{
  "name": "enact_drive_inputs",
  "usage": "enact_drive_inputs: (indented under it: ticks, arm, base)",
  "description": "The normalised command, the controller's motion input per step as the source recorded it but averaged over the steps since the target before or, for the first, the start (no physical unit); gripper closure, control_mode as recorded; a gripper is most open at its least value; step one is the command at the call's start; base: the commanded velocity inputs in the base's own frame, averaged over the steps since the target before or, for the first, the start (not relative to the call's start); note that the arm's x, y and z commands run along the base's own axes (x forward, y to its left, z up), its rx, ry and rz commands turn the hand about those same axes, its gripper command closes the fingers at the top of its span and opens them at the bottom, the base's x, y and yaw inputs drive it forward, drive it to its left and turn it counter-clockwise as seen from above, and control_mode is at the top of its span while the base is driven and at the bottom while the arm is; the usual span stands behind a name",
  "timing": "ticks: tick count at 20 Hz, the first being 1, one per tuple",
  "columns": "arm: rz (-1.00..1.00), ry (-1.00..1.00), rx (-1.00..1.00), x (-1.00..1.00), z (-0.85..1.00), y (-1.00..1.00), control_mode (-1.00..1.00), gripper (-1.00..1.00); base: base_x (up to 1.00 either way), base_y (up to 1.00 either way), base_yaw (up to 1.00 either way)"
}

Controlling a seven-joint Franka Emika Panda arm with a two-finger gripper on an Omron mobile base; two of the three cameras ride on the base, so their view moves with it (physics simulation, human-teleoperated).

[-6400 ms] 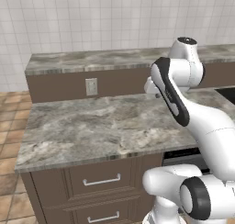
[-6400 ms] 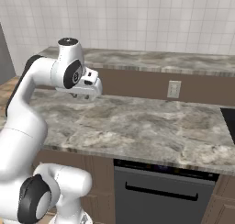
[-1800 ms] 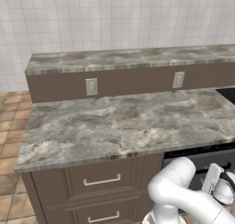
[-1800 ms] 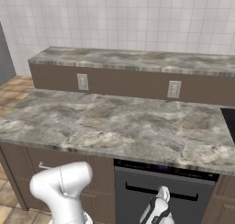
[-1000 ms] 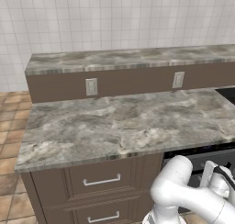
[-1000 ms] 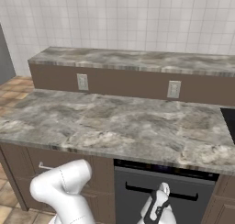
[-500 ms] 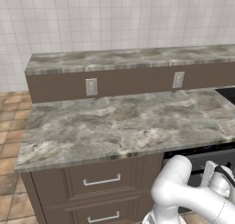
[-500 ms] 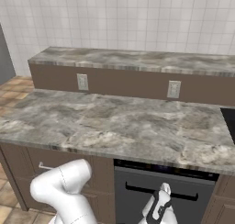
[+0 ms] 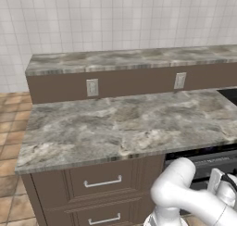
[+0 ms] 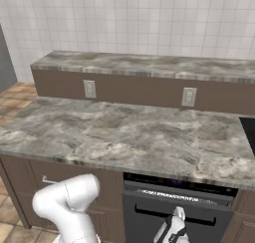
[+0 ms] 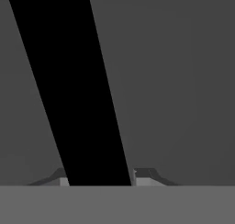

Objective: Open the dishwasher door and pull out the top rack.

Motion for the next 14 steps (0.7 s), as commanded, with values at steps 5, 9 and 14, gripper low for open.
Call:
enact_drive_inputs:
  ticks: [5, 9, 14]
  arm:
    - [0.0, 0.0, 0.02, -1.0, -0.39, -0.13, -1.0, 1.0]
    - [0.0, 0.0, 0.04, -1.0, -0.4, -0.21, -1.0, 1.0]
    - [0.0, 0.0, 0.05, -1.0, -0.33, -0.24, -1.0, 1.0]
  base:
    - [0.0, 0.0, 0.0]
    - [0.0, 0.0, 0.0]
    - [0.0, 0.0, 0.0]
